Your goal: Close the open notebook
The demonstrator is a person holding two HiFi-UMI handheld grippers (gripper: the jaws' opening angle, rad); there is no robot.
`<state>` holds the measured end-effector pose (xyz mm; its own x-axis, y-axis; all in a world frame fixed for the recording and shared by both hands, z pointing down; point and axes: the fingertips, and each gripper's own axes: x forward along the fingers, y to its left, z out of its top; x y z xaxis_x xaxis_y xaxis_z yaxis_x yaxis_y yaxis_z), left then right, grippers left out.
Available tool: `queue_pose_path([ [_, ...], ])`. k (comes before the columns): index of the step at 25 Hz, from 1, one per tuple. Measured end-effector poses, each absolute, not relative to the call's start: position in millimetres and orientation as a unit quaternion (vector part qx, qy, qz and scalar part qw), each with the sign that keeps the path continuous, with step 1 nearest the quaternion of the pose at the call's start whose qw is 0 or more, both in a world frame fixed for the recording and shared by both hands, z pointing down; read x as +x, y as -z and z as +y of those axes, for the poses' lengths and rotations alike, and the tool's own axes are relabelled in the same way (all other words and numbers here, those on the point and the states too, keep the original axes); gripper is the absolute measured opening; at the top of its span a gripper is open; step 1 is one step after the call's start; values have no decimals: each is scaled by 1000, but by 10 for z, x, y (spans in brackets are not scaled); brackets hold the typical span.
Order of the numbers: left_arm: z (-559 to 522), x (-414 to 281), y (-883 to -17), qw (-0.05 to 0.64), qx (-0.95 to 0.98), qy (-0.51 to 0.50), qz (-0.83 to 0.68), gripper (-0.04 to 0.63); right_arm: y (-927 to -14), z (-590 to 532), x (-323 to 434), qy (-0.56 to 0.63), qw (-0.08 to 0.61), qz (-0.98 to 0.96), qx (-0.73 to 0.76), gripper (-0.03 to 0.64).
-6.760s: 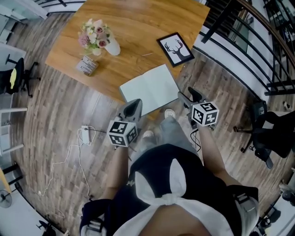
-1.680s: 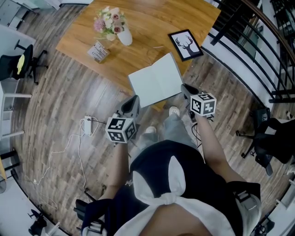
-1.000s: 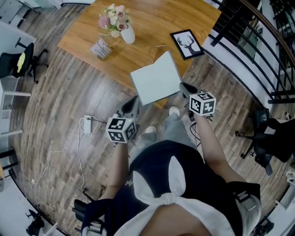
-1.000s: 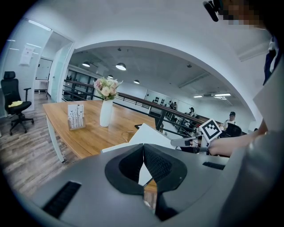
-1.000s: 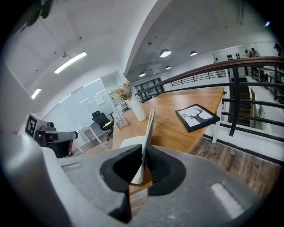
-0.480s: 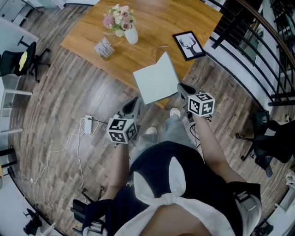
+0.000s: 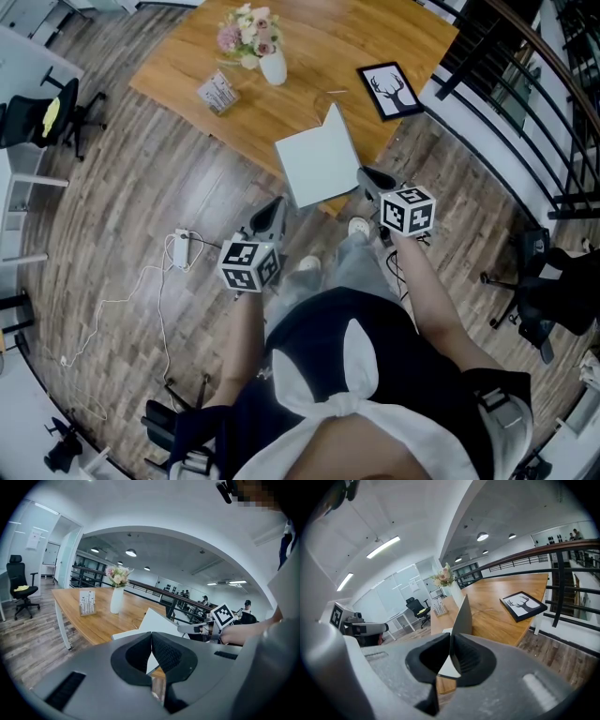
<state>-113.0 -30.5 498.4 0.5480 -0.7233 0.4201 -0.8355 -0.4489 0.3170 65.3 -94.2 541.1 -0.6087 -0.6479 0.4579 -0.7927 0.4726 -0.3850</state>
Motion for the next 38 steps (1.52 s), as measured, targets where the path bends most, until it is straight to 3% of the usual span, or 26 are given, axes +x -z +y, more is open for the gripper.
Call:
queue_pose_path([
  [38, -250, -1118, -5091, 270, 838, -111, -462, 18, -5421, -813, 91, -288, 134, -877, 361, 37],
])
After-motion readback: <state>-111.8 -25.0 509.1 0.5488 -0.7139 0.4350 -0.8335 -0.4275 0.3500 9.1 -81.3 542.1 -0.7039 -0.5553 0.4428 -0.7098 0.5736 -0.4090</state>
